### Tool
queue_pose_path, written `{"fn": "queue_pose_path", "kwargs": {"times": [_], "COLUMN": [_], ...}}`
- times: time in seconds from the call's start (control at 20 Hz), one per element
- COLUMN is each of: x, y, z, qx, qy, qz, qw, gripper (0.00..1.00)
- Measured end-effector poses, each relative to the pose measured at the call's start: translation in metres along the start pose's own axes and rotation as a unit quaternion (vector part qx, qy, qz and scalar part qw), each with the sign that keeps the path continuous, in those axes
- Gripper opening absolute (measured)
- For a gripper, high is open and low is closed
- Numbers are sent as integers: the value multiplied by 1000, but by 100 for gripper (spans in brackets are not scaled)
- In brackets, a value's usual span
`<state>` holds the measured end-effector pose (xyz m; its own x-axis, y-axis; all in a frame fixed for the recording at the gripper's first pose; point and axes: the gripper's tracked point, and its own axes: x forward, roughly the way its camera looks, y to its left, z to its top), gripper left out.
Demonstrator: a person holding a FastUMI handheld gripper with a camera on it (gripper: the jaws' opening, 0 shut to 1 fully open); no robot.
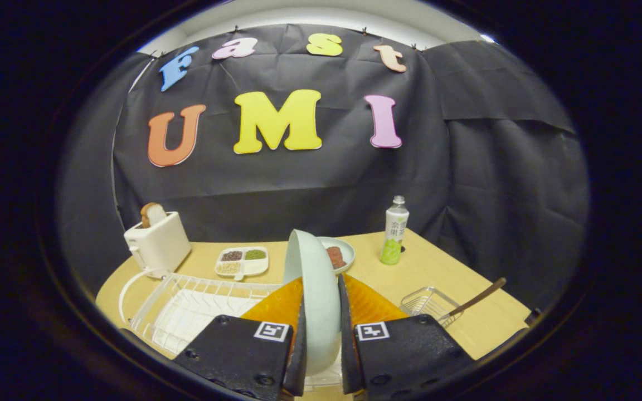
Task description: Take the plate from the dish rack, then take the spoon from the basket and place it into the plate.
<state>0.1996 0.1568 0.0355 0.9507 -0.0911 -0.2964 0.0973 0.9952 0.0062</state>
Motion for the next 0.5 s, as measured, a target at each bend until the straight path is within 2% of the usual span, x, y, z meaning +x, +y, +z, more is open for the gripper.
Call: {"fn": "queue_pose_path", "kwargs": {"times": [0.1, 0.2, 0.5], "x": [-5, -15, -95], "y": [-12, -4, -9], "z": [20, 21, -10], "qx": [-6, 8, 64], "qy": [-25, -23, -22], "qz": [-12, 22, 115], "qw": [1000, 999, 991], "gripper": [28, 22, 20]}}
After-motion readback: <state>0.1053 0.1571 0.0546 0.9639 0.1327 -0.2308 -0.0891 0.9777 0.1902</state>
